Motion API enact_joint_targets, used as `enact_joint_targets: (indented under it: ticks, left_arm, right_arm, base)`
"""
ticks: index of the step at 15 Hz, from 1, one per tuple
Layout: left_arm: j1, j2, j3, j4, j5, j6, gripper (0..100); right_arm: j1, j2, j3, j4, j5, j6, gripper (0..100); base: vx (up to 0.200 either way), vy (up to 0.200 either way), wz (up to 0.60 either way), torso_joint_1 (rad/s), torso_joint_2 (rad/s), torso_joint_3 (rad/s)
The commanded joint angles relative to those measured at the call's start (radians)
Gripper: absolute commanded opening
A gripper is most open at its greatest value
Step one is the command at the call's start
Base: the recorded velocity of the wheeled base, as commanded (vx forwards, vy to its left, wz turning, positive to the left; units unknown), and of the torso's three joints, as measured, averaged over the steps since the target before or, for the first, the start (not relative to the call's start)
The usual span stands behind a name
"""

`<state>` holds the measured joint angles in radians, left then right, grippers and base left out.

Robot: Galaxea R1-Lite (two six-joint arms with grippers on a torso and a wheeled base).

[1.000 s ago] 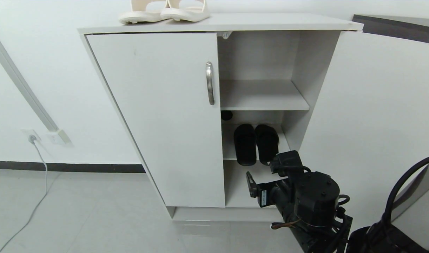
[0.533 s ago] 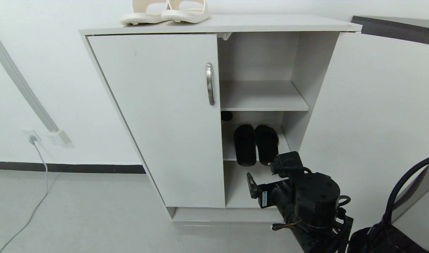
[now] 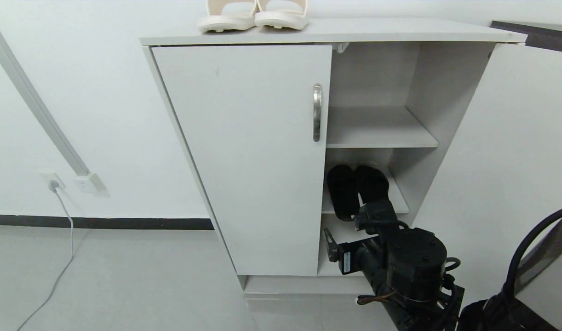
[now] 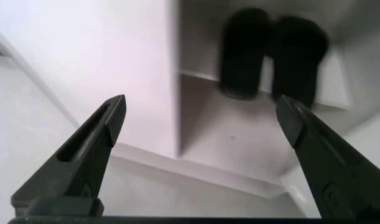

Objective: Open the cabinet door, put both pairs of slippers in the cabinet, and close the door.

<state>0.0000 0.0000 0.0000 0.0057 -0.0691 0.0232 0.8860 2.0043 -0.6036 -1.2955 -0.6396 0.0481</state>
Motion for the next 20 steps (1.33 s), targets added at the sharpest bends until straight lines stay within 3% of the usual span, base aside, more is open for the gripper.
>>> enact_joint_targets:
  ticks: [1, 6, 20]
  left_arm:
    - [0.0, 0.002, 0.0, 0.0, 0.0, 0.0, 0]
    - [0.0, 0.0, -0.002, 0.0, 0.0, 0.0, 0]
    - [0.0, 0.0, 0.0, 0.0, -0.001, 0.015, 0]
  right_arm:
    - [-0.001, 0.004, 0.001, 0.001, 0.0, -0.001, 100]
    - [-0.001, 0.002, 0.002, -0.018, 0.0, -0.008, 100]
    - [0.001, 0.007, 0.022, -0.027, 0.0, -0.02, 100]
  base:
    - [0.0, 0.2, 0.0, 0.002, 0.0, 0.002]
    - [0.0, 0.2, 0.0, 0.002, 0.0, 0.001]
    - [0.0, 0.0, 0.0, 0.0, 0.0, 0.0]
